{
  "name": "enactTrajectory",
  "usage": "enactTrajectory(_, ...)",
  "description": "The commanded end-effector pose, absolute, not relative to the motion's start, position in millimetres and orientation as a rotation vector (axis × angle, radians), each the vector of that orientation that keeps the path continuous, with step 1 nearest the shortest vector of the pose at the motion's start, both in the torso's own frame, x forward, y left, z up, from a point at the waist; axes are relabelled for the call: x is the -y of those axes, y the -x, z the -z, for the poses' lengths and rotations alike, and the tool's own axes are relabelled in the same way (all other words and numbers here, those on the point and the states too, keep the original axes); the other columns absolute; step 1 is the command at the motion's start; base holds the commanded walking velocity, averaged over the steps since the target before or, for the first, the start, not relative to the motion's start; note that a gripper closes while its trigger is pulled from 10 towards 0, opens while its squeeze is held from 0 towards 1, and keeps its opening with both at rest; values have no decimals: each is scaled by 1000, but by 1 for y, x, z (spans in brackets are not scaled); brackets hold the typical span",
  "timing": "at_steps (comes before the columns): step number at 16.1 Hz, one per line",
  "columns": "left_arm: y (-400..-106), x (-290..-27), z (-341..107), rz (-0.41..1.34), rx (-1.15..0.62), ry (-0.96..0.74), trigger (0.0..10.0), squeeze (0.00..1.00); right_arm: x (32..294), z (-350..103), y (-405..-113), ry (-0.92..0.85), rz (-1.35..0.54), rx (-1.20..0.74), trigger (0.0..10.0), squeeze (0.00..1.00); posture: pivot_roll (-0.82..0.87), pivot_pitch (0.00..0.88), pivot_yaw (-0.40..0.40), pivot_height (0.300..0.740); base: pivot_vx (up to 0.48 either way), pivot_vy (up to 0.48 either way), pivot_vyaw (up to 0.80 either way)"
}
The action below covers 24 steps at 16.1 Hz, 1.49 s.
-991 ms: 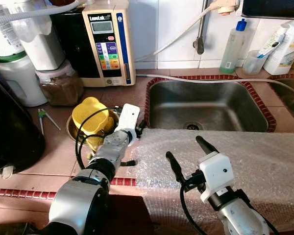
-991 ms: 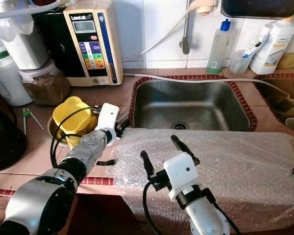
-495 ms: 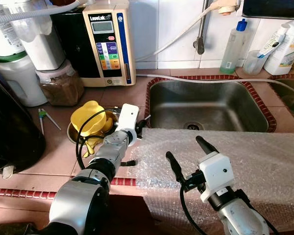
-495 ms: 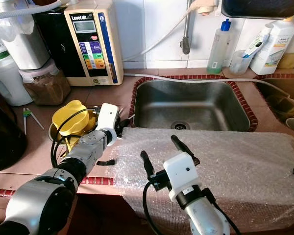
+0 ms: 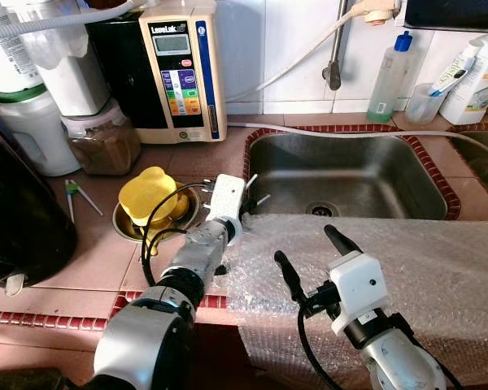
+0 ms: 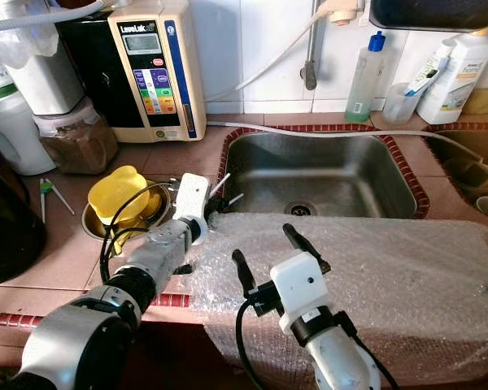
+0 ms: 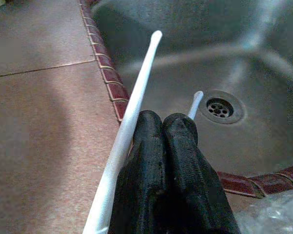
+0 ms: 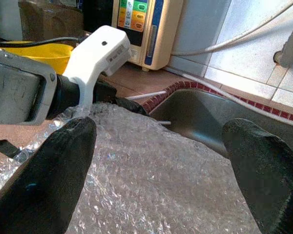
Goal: Kitchen organization
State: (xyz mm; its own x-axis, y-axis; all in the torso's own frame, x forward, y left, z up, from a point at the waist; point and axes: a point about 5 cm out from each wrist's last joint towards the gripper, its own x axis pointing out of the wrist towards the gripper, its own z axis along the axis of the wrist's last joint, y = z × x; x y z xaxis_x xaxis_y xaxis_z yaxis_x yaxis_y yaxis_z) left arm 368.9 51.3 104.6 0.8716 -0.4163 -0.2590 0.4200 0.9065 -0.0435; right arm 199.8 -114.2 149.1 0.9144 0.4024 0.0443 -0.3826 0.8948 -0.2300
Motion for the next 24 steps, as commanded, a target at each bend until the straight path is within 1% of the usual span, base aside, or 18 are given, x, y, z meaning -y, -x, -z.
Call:
enactTrajectory(1,-362,-50,-92,458,-314,-11,0,0,112,-150,-200,214,-407,94,10000,0,-43,21,79,740,0,0,0)
enactTrajectory(4,-363,-45,-98,477,-276,6,0,0,111,-150,-202,211,-408,96,10000,0,-38,18,82,740,0,0,0)
enactTrajectory(5,-365,-43,-107,477,-215,38,0,0,111,-150,-202,211,-407,97,10000,0,-37,17,82,740,0,0,0)
enactTrajectory(6,-366,-42,-109,477,-199,40,0,0,111,-150,-202,211,-407,98,10000,0,-37,16,82,740,0,0,0)
enactTrajectory(7,-369,-42,-119,466,-129,48,0,0,111,-150,-203,211,-406,100,10000,0,-36,15,83,740,0,0,0)
enactTrajectory(10,-374,-42,-137,460,-15,72,0,0,111,-150,-203,213,-405,100,10000,0,-37,11,84,740,0,0,0)
enactTrajectory(12,-373,-39,-143,487,33,34,0,0,111,-149,-203,215,-406,100,10000,0,-37,8,82,740,0,0,0)
enactTrajectory(15,-372,-40,-142,487,56,8,0,0,112,-149,-204,218,-406,100,10000,0,-40,6,82,740,0,0,0)
enactTrajectory(17,-372,-41,-143,494,85,-75,10000,0,113,-149,-203,219,-404,100,10000,0,-39,5,82,740,0,0,0)
enactTrajectory(18,-370,-39,-145,531,117,-109,10000,0,112,-149,-203,219,-406,100,10000,0,-40,5,83,740,0,0,0)
enactTrajectory(19,-366,-33,-146,588,157,-169,10000,1000,112,-149,-203,219,-406,100,10000,0,-40,4,81,740,0,0,0)
enactTrajectory(21,-360,-26,-146,653,210,-255,10000,1000,113,-149,-203,221,-406,100,10000,0,-40,3,79,740,0,0,0)
enactTrajectory(24,-355,-23,-144,677,242,-289,10000,1000,113,-150,-203,223,-406,102,10000,0,-42,6,76,740,0,0,0)
